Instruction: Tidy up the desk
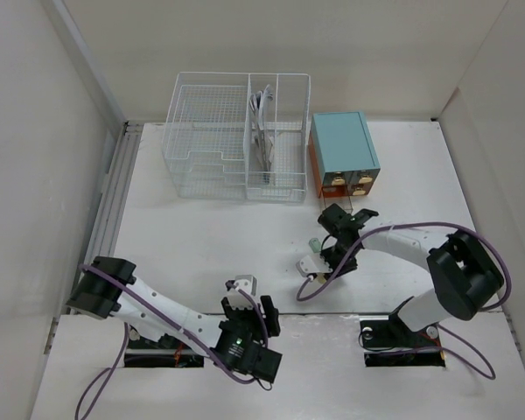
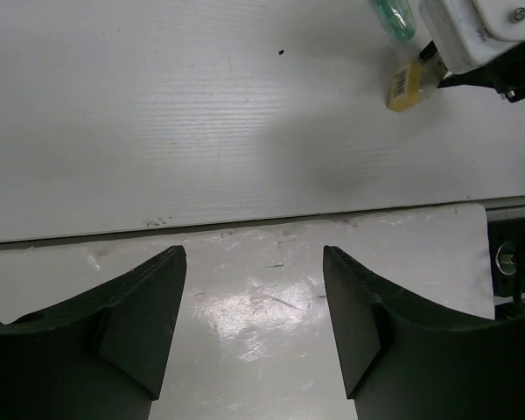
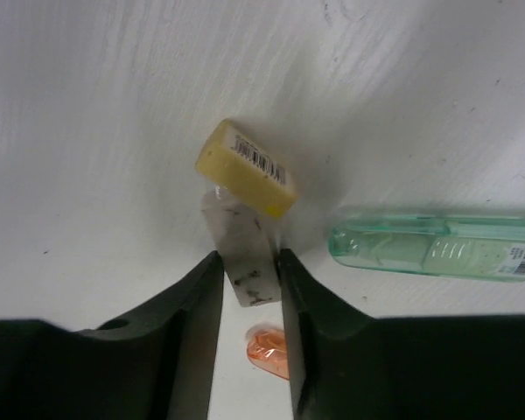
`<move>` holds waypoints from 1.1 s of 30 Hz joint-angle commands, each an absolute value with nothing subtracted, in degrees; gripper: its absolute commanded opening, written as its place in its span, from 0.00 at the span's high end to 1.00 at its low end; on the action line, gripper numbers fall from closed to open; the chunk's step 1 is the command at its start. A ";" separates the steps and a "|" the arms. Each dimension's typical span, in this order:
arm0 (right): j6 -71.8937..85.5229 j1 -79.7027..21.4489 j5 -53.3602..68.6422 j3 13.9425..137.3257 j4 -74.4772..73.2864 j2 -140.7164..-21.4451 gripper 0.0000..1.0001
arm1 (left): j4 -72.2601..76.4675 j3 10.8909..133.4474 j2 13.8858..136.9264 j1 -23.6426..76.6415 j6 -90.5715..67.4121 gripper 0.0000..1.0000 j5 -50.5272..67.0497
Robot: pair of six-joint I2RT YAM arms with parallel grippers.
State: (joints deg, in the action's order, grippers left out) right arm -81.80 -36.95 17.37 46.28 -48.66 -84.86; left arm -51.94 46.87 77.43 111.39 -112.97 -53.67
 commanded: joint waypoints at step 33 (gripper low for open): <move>-29.44 -1.58 39.37 63.11 -38.84 -59.32 1.00 | -4.92 68.90 105.47 84.82 -50.54 0.56 -44.21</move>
State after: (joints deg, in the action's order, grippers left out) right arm -33.76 -2.42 33.82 60.97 -39.42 -57.89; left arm -6.61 65.14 105.23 85.86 -57.63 -47.62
